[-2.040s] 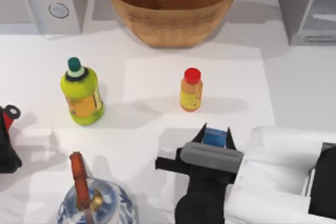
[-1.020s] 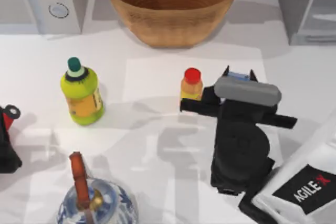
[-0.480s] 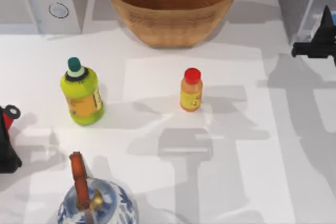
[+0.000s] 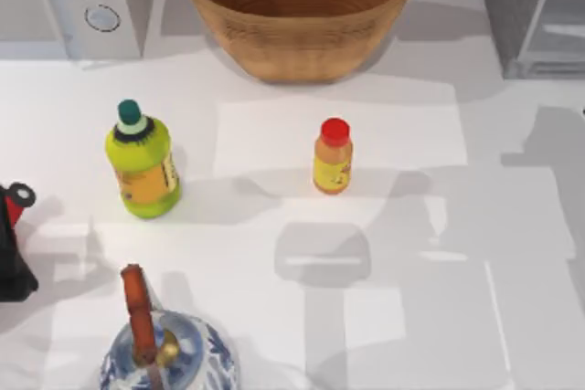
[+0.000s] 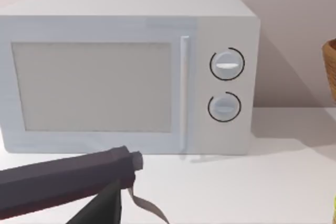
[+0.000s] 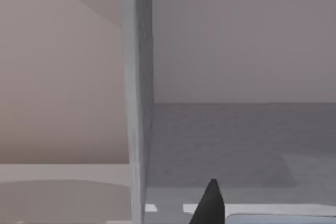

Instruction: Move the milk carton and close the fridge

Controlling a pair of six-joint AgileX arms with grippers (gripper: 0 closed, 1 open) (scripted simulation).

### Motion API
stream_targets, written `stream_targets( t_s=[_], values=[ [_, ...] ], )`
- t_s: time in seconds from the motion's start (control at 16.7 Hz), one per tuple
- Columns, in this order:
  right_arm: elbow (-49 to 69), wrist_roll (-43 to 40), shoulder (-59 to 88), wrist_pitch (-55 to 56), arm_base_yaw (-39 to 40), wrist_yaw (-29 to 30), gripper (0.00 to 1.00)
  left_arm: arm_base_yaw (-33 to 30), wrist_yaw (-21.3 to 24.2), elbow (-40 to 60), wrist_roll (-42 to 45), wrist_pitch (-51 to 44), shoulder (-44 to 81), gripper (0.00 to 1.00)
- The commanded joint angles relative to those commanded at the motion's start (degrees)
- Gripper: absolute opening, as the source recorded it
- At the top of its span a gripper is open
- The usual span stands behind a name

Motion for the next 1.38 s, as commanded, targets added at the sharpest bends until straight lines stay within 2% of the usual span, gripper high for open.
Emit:
stream_targets(
  t_s=[0.36, 1.2, 1.38],
  values=[
    [4.0, 0.0, 4.1, -0.2, -0.5, -2.0, 0.0, 0.0, 0.0, 0.0, 0.0, 0.0, 0.0, 1.0],
    [44.5, -0.7, 40.0, -5.9, -10.8, -9.4, 0.0, 0.0, 0.0, 0.0, 0.0, 0.0, 0.0, 1.0],
    [49.0, -0.8, 44.3, -7.8, -12.2, -11.7, 0.0, 0.0, 0.0, 0.0, 0.0, 0.0, 0.0, 1.0]
  ],
)
